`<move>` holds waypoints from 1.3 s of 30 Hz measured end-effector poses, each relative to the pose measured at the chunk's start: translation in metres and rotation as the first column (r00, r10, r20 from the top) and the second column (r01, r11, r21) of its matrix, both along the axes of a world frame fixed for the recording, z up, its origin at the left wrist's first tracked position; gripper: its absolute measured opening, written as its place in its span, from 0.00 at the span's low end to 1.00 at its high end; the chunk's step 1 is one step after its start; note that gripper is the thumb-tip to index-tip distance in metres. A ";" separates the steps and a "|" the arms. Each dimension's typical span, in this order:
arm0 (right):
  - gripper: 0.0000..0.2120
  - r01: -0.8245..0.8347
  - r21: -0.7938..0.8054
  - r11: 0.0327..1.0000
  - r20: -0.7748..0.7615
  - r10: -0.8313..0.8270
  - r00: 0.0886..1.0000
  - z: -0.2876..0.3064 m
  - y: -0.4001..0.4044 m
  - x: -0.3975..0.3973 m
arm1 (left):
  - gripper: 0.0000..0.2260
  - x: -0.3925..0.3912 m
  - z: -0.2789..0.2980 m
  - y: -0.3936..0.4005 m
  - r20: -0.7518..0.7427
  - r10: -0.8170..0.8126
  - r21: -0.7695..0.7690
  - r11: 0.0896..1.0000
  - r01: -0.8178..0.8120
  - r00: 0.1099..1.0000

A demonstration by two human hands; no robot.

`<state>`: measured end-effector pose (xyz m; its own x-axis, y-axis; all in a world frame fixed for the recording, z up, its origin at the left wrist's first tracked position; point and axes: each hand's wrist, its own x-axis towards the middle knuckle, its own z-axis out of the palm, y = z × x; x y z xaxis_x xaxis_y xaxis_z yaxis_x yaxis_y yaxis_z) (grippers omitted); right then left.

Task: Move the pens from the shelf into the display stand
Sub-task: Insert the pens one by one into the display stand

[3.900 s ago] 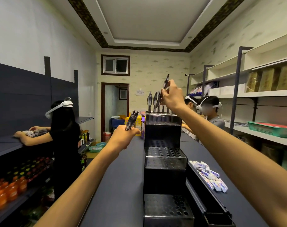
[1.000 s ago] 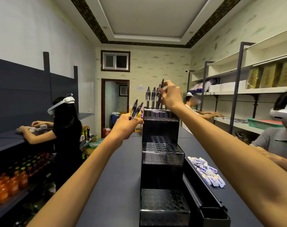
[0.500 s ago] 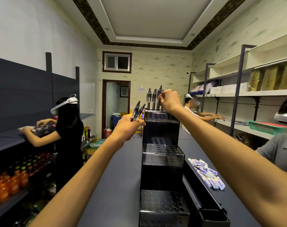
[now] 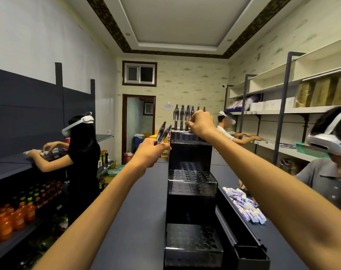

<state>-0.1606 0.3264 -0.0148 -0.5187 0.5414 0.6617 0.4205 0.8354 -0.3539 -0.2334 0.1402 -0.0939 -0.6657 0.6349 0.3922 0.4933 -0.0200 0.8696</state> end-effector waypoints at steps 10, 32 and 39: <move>0.08 -0.638 -0.475 0.606 -0.147 0.660 0.737 -0.015 -0.041 0.058 | 0.08 0.007 0.005 0.013 0.004 0.087 0.064 0.994 -0.087 0.996; 0.10 -0.656 -0.348 0.670 -0.603 0.376 0.703 0.013 -0.024 0.062 | 0.16 0.013 0.001 0.012 -0.123 0.084 0.003 0.996 -0.084 0.989; 0.11 -0.500 -0.271 0.823 -0.543 0.298 0.785 0.021 0.005 0.058 | 0.17 0.011 0.002 0.008 -0.161 0.102 0.060 0.994 -0.093 0.982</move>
<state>-0.1031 0.3319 0.0064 -0.4356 0.6110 0.6610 -0.2167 0.6415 -0.7358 -0.2226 0.1482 -0.0924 -0.6477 0.5457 0.5317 0.6306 -0.0078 0.7761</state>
